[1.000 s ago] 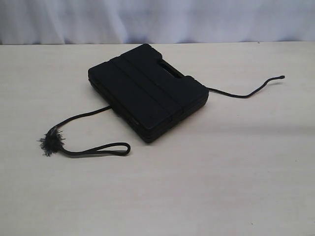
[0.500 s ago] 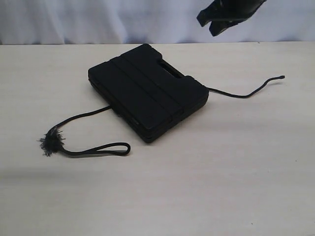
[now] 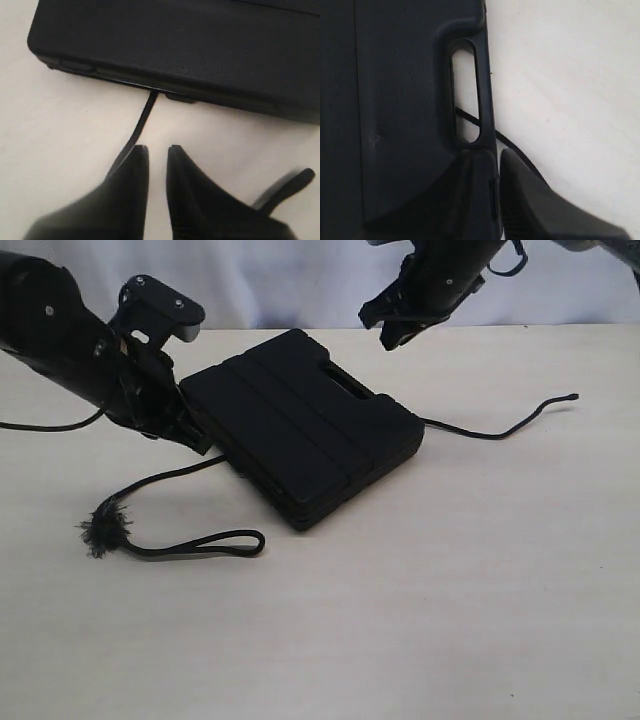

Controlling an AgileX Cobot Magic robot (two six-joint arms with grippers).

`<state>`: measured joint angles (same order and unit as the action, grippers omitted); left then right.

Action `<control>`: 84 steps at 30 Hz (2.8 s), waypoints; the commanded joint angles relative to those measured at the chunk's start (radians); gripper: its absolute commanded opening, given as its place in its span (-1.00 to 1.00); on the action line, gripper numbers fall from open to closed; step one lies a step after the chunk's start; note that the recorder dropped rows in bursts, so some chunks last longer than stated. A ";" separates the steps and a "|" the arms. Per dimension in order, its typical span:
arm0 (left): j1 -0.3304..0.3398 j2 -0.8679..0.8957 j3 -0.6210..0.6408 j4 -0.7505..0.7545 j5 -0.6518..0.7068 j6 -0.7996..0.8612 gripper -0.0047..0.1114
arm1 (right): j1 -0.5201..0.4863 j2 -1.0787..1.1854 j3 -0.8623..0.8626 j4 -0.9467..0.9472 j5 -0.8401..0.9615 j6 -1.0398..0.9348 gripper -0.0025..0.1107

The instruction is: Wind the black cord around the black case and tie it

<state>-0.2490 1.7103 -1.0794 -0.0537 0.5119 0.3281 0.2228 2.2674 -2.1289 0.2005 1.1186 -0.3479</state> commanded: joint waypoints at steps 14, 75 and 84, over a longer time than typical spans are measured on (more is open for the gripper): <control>-0.006 0.022 -0.010 0.016 0.024 -0.045 -0.17 | 0.019 0.287 -0.308 0.068 0.017 -0.158 -0.23; -0.020 0.109 0.254 0.075 -0.881 -0.075 -0.92 | 0.291 -0.032 -0.090 -0.265 0.102 0.180 -0.88; 0.028 0.033 0.443 0.711 -1.363 -0.328 -0.92 | 0.291 -0.032 -0.090 -0.268 0.102 0.180 -0.88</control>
<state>-0.2455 1.7380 -0.6511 0.5214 -0.7568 0.0501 0.5156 2.2343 -2.2274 -0.0426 1.2207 -0.1730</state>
